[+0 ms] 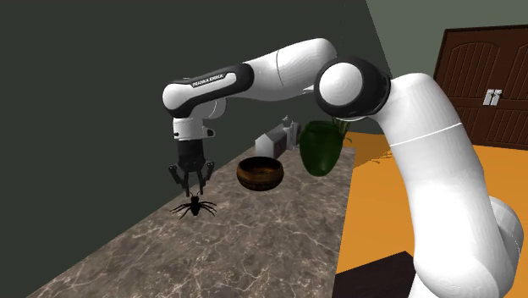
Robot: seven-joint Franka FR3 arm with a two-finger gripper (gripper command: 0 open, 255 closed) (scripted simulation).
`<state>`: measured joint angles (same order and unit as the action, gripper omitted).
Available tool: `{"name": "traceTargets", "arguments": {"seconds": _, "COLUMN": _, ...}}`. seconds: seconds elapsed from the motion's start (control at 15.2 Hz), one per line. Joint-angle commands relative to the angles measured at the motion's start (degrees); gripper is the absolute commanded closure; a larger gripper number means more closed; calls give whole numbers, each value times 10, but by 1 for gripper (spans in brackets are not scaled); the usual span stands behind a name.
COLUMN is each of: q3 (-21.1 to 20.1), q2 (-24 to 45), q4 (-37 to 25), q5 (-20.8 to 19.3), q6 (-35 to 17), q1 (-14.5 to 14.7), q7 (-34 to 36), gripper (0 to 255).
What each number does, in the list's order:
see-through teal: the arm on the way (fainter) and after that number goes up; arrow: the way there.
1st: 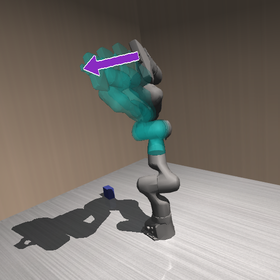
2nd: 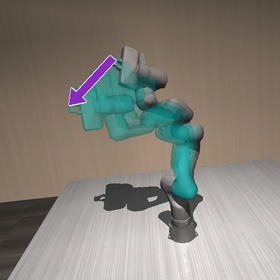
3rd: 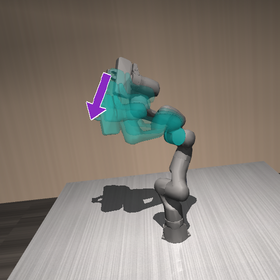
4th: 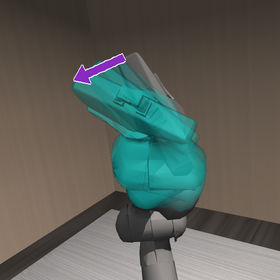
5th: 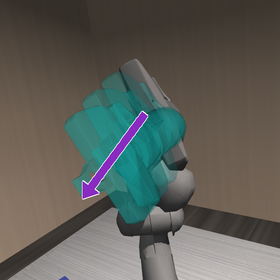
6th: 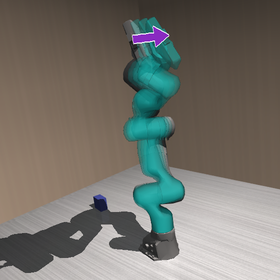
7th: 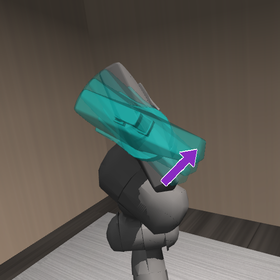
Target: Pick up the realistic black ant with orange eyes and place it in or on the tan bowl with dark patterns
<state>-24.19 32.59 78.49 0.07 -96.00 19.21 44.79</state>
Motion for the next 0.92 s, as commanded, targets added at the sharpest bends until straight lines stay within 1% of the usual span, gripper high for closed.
{"name": "traceTargets", "arguments": {"seconds": 0.0, "q3": -1, "q2": -2, "q4": -12, "q5": 1, "q6": 14, "q1": 1, "q7": 2, "gripper": 255}}
{"name": "traceTargets", "arguments": {"seconds": 0.86, "q3": -5, "q2": -5, "q4": -109, "q5": 3, "q6": 111, "q1": 10, "q7": 15, "gripper": 255}}
